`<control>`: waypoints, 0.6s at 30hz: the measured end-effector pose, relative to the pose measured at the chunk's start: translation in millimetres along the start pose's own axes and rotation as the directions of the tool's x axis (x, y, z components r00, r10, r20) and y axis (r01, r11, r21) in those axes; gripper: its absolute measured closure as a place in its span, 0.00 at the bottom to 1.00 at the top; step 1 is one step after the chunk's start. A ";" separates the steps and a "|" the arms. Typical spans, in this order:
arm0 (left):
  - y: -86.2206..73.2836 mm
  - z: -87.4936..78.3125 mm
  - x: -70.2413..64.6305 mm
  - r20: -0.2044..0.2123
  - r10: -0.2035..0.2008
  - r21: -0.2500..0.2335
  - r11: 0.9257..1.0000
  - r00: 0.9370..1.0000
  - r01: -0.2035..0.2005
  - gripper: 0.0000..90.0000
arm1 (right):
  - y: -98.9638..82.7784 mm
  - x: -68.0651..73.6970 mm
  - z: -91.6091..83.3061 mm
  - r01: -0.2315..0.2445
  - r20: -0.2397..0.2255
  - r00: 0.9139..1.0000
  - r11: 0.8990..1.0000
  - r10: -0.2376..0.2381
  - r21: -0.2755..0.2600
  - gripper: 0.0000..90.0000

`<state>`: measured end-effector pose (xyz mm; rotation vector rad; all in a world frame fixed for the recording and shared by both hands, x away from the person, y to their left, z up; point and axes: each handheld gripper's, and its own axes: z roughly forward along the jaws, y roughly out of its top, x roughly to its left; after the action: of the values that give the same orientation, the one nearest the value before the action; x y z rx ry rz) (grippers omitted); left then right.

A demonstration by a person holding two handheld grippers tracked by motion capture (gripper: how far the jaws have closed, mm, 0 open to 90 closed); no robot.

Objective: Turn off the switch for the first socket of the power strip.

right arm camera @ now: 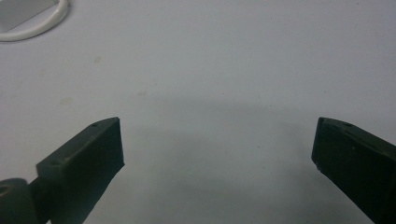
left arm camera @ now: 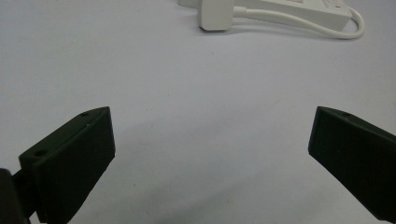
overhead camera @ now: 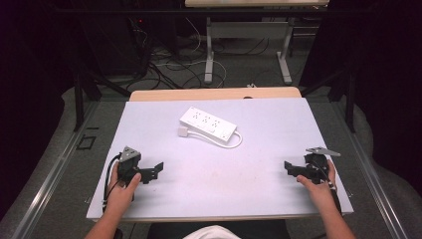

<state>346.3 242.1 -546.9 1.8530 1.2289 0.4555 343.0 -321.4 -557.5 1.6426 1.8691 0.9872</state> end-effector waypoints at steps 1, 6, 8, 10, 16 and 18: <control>0.0 0.0 0.0 0.000 0.000 0.000 1.000 1.000 0.000 0.01 | -0.1 0.3 0.2 0.001 0.002 1.000 1.000 -0.001 0.003 0.02; 0.1 0.1 0.2 0.000 -0.001 0.001 1.000 1.000 0.001 0.01 | -0.3 0.6 0.6 0.000 0.002 1.000 1.000 0.000 0.004 0.02; 0.1 0.3 0.1 0.001 -0.001 0.002 1.000 1.000 0.001 0.01 | -0.4 0.4 0.6 -0.002 0.003 1.000 1.000 0.002 0.003 0.02; -0.3 1.3 -0.3 -0.004 -0.002 -0.007 1.000 1.000 0.002 0.01 | -0.8 0.5 0.8 -0.005 0.002 1.000 1.000 0.005 0.003 0.02; -0.2 1.2 -0.2 -0.002 -0.001 -0.008 1.000 1.000 0.001 0.01 | -1.7 1.6 1.4 0.003 -0.002 1.000 1.000 -0.003 0.006 0.02; -0.2 1.3 -0.1 -0.002 0.000 -0.007 1.000 1.000 0.000 0.01 | -1.7 2.5 1.5 -0.003 -0.001 1.000 1.000 0.003 0.007 0.02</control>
<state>347.0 241.4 -547.8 1.8465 1.2275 0.4616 342.5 -318.7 -559.5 1.6496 1.8735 0.9835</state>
